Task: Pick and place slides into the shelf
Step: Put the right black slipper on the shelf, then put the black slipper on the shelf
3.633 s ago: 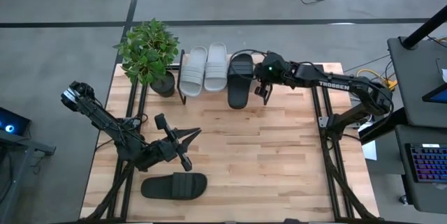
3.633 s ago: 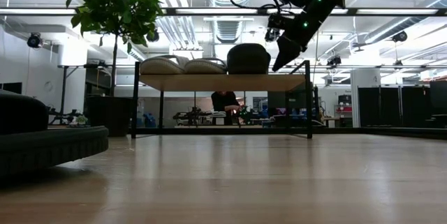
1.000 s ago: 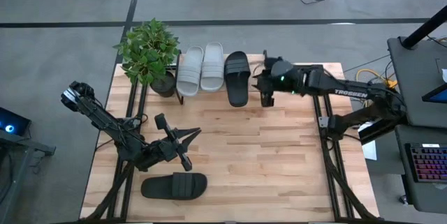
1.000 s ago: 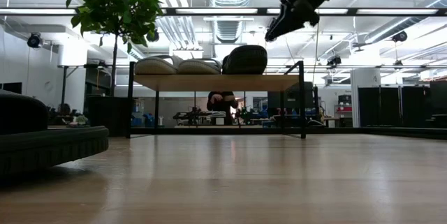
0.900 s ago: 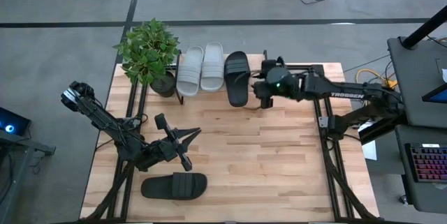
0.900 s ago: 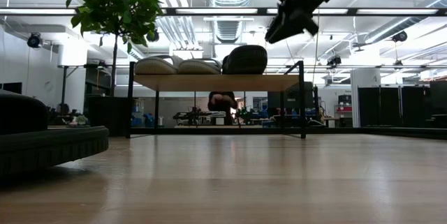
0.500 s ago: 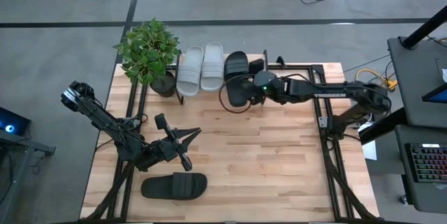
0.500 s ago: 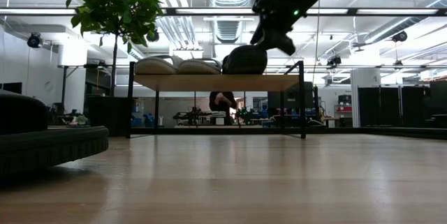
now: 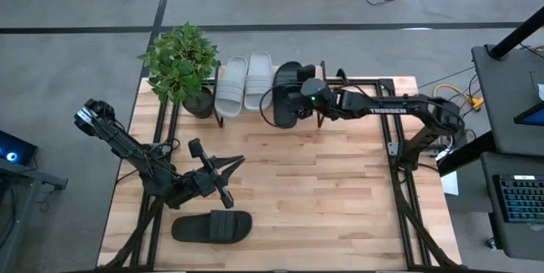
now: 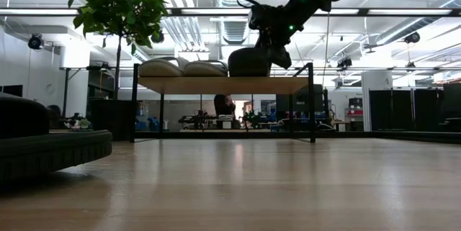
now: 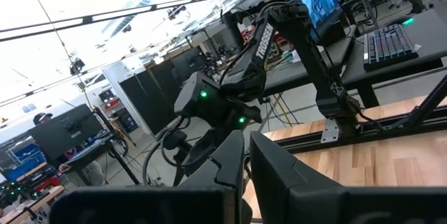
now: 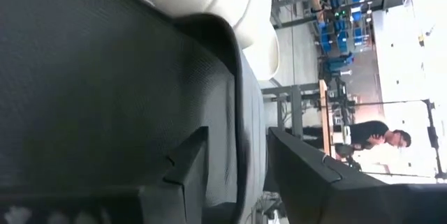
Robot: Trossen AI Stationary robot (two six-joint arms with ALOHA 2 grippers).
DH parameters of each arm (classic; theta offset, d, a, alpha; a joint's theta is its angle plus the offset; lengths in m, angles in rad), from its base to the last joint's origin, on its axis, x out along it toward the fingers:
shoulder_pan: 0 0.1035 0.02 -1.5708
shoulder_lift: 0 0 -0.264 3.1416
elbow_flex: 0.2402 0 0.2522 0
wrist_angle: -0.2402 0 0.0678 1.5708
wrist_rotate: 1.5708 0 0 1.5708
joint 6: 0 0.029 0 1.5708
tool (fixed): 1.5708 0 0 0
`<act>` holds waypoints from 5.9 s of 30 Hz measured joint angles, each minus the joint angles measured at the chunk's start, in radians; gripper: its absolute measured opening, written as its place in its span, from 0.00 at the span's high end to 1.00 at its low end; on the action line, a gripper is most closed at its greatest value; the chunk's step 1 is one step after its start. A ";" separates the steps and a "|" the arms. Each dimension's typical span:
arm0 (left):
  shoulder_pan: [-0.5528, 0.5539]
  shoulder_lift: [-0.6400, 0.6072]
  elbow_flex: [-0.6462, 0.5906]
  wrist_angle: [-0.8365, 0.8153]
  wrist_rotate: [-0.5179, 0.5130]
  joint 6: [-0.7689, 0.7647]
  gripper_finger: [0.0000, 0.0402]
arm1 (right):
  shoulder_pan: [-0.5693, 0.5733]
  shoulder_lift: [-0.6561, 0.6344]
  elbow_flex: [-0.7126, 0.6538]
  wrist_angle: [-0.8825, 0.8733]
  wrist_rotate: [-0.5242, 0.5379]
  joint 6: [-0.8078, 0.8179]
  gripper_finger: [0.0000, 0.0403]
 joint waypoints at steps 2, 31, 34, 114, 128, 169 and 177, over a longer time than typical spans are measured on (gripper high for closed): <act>0.000 0.000 0.000 0.000 0.000 0.000 0.97 | -0.010 0.004 0.005 0.005 0.000 0.004 0.67; 0.000 0.000 0.000 0.000 0.000 0.000 0.97 | -0.029 0.001 0.004 0.074 -0.021 -0.096 0.97; 0.000 0.000 0.000 0.000 0.000 0.000 0.97 | -0.045 0.001 0.004 0.082 -0.022 -0.099 0.97; -0.001 0.000 0.000 -0.008 -0.049 0.000 0.97 | 0.006 -0.035 0.409 -0.700 -0.828 0.506 0.62; -0.062 0.013 -0.093 -0.071 -0.401 0.026 0.97 | 0.382 -0.291 0.046 -0.503 -0.408 0.635 0.65; -0.146 0.012 -0.123 -0.736 0.609 -1.739 0.97 | 0.689 -0.481 -0.237 0.003 -0.332 0.827 0.68; -0.132 0.013 -0.129 -0.784 0.764 -1.933 0.92 | 0.688 -0.481 -0.237 0.047 -0.332 0.826 0.68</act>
